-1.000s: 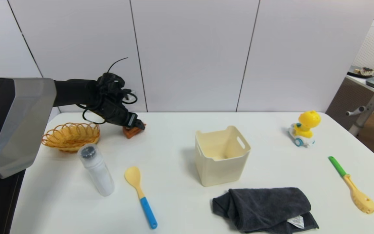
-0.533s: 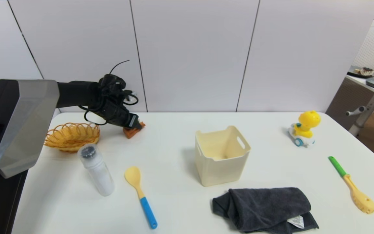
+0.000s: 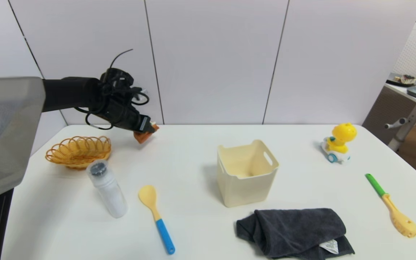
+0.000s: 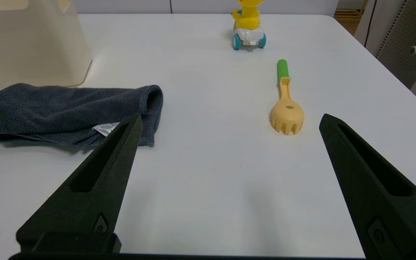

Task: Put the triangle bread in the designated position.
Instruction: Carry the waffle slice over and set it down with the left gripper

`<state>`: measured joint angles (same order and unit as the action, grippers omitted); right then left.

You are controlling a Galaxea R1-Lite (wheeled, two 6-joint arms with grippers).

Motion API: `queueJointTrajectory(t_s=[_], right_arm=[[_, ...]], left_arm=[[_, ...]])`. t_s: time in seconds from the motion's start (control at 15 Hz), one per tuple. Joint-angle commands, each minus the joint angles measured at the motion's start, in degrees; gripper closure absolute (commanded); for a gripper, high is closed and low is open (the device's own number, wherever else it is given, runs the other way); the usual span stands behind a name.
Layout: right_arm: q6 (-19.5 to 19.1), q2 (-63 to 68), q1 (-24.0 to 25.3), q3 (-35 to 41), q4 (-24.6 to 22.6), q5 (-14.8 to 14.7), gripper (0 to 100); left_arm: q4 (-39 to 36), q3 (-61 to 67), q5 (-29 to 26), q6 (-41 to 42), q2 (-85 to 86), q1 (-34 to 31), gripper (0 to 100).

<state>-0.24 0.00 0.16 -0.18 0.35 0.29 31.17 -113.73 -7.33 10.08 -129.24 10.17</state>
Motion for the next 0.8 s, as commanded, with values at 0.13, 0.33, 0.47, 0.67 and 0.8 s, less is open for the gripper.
queueJointTrajectory(t_s=[0.13,0.33,0.47,0.67,0.8], right_arm=[[-0.02,0.09,0.02,0.01,0.0,-0.03,0],[-0.02,0.09,0.02,0.01,0.0,-0.03,0],[-0.02,0.09,0.02,0.01,0.0,0.06,0],[-0.11,0.09,0.02,0.01,0.0,-0.03,0],[-0.11,0.09,0.02,0.01,0.0,0.06,0]], left_arm=[[3.19,0.79,-0.06,-2.17,15.78,-0.24,100],[6.53,0.79,0.03,-2.79,26.59,-0.41,100],[10.05,0.79,0.21,-2.79,33.36,-2.17,100],[12.25,1.4,0.56,-2.44,40.91,-6.48,100],[12.16,3.86,0.56,-0.68,45.13,-12.36,100]])
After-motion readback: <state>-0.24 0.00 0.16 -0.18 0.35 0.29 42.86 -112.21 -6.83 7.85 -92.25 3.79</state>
